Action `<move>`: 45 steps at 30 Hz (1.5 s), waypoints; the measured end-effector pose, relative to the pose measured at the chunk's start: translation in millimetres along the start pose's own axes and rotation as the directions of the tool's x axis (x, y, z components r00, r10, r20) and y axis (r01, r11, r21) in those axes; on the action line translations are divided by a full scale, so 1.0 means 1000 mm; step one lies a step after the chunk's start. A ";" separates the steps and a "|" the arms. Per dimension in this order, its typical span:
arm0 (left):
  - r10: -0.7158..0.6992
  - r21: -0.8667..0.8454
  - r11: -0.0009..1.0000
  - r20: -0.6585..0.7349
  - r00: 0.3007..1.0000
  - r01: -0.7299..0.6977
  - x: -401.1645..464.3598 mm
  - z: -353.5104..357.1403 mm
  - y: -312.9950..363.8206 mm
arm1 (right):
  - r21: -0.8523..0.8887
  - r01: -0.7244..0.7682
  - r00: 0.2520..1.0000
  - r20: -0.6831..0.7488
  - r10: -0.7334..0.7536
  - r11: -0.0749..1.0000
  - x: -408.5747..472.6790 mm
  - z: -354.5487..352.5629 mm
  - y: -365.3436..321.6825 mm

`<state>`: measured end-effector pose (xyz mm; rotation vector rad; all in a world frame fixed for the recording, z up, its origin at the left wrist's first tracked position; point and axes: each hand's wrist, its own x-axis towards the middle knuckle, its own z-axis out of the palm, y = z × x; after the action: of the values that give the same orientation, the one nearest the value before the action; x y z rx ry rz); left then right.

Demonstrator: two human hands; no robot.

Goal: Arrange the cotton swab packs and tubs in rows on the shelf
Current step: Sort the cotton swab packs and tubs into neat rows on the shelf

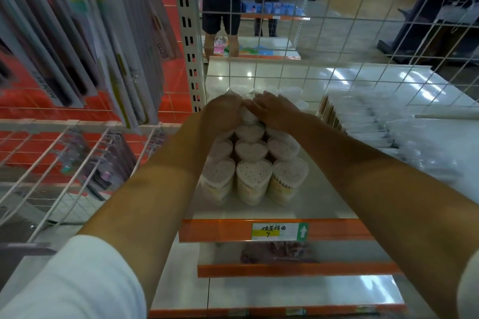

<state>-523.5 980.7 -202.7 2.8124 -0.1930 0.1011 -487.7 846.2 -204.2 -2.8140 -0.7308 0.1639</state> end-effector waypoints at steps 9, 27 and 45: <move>-0.080 0.078 0.994 0.043 0.996 0.076 0.008 -0.006 0.001 | -0.011 0.116 0.991 -0.068 -0.117 0.993 0.004 0.008 0.007; 0.011 -0.038 0.999 -0.040 0.999 -0.013 0.019 -0.003 -0.044 | -0.148 0.042 0.935 -0.344 -0.091 0.988 0.010 0.013 0.036; -0.111 -0.093 0.990 -0.013 0.994 0.109 0.038 0.002 -0.058 | -0.153 -0.016 0.995 -0.095 0.002 0.988 0.027 -0.003 0.025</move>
<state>-477.3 1029.9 -218.5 2.7223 -0.0369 0.0895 -452.3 837.9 -208.7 -2.9470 -0.7387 -0.0263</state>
